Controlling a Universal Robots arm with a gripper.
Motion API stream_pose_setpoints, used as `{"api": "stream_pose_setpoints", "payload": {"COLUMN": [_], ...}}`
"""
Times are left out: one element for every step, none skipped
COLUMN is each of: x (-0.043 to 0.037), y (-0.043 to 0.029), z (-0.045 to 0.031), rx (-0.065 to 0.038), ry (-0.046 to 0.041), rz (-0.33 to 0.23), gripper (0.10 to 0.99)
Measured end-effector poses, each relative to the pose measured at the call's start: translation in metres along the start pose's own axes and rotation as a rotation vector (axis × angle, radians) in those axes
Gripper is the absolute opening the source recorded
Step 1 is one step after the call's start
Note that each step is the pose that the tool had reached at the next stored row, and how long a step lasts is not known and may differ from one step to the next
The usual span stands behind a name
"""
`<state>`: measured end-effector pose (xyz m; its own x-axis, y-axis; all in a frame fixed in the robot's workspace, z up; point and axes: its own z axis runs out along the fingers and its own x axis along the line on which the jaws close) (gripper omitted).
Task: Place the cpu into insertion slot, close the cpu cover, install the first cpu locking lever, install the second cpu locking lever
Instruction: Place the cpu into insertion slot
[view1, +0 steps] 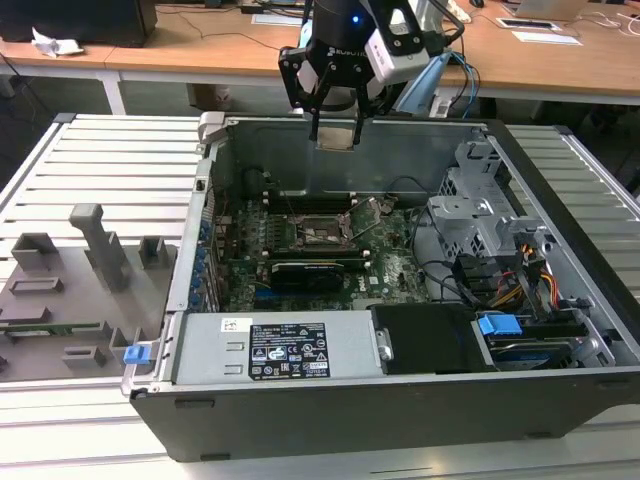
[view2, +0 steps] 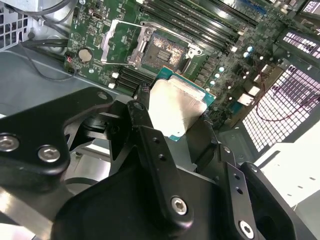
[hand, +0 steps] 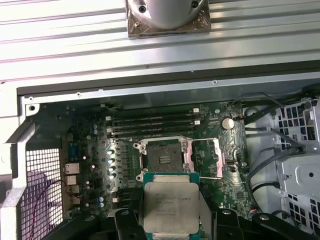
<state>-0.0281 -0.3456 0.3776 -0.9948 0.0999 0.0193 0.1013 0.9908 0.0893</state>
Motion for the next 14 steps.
{"api": "stream_pose_setpoints", "payload": {"x": [0.0,0.0,0.0,0.0,0.0,0.0,0.0,0.0,0.0,0.0,0.0,0.0,0.0,0.0], "y": [0.0,0.0,0.0,0.0,0.0,0.0,0.0,0.0,0.0,0.0,0.0,0.0,0.0,0.0], "z": [0.0,0.0,0.0,0.0,0.0,0.0,0.0,0.0,0.0,0.0,0.0,0.0,0.0,0.0], "rx": [0.0,0.0,0.0,0.0,0.0,0.0,0.0,0.0,0.0,0.0,0.0,0.0,0.0,-0.001], "ry": [-0.0003,-0.0004,-0.0006,-0.0007,-0.0008,-0.0011,-0.0013,-0.0014,-0.0016,-0.0019,-0.0021,-0.0023,-0.0025,-0.0028], "rz": [0.003,0.004,0.007,0.008,0.01,0.012,0.014,0.016,0.017,0.021,0.024,0.026,0.028,0.031], "gripper": [0.537,0.537,0.537,0.537,0.537,0.537,0.537,0.537,0.537,0.537,0.537,0.537,0.537,0.537]}}
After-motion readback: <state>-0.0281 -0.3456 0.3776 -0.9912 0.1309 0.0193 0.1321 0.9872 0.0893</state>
